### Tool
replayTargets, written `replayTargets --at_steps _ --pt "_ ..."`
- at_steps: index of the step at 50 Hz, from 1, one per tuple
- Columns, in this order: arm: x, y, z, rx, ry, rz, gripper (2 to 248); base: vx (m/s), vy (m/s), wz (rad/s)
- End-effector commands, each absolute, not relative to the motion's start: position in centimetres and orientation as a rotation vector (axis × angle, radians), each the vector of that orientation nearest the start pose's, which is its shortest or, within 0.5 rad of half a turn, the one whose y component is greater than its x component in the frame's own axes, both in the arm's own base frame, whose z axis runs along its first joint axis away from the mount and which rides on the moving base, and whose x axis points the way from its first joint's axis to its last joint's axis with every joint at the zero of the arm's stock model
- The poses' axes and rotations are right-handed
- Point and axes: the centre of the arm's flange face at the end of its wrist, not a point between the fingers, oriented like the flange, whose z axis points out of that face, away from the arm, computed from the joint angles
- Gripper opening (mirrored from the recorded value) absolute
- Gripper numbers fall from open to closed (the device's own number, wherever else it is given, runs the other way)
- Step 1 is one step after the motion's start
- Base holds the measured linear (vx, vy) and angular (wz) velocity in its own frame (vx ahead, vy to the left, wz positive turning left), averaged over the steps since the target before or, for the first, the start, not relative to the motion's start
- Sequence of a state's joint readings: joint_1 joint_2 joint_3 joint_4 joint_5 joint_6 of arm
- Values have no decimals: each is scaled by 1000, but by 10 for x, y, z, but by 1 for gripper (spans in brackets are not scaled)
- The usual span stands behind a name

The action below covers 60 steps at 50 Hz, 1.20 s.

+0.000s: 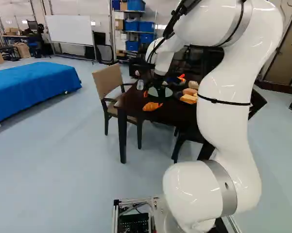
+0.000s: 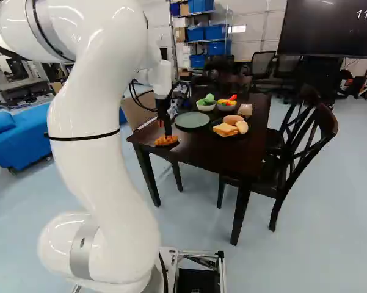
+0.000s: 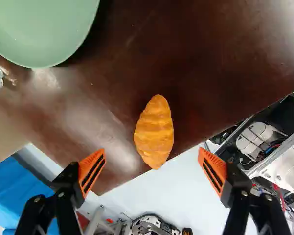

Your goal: Move the croissant to the empty plate

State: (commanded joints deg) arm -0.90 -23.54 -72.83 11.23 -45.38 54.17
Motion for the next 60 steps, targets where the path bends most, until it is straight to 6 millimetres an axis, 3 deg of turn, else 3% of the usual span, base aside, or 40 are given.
replayTargets --at_steps 47,48,58,60 --pt "587 3 460 -2552 1556 23 247 0 0 0" --pt "587 3 460 -2552 1556 23 236 0 0 0" --pt "587 3 460 -2552 1556 23 224 0 0 0" --pt "587 3 460 -2552 1556 23 212 0 0 0"
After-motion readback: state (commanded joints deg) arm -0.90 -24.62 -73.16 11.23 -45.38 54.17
